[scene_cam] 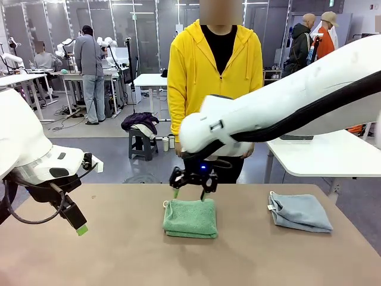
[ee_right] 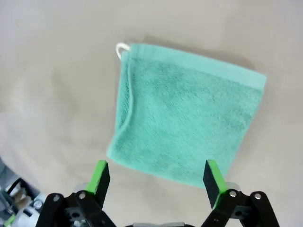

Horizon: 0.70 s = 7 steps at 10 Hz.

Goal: Fold the towels and place them in the basket.
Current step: Stack the folded Towel with hook on the right side of the table.

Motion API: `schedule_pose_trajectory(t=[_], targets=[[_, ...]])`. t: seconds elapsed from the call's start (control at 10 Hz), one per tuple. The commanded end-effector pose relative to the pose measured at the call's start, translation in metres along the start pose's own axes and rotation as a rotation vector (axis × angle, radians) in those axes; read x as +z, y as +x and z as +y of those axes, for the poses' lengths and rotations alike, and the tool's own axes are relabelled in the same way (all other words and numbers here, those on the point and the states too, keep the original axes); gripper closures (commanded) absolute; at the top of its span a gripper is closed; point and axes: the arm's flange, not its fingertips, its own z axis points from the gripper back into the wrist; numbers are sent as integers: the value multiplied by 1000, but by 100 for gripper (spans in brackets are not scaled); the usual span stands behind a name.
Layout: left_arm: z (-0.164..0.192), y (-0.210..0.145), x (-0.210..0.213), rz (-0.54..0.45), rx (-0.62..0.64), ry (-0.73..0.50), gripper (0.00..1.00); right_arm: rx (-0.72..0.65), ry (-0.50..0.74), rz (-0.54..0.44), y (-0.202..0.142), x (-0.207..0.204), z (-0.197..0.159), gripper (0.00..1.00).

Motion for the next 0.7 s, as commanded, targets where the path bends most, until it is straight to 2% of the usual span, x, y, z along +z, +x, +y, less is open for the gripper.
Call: schedule_pose_trajectory(t=[0.0, 0.3, 0.6], targets=[[1, 2, -2, -7, -5, 9, 0, -9, 138, -18, -24, 7, -45, 0], [1, 2, -2, -7, -5, 9, 0, -41, 320, -45, -29, 16, -108, 0], [1, 2, -2, -7, -5, 9, 0, -68, 429, -69, -26, 3, -140, 0]])
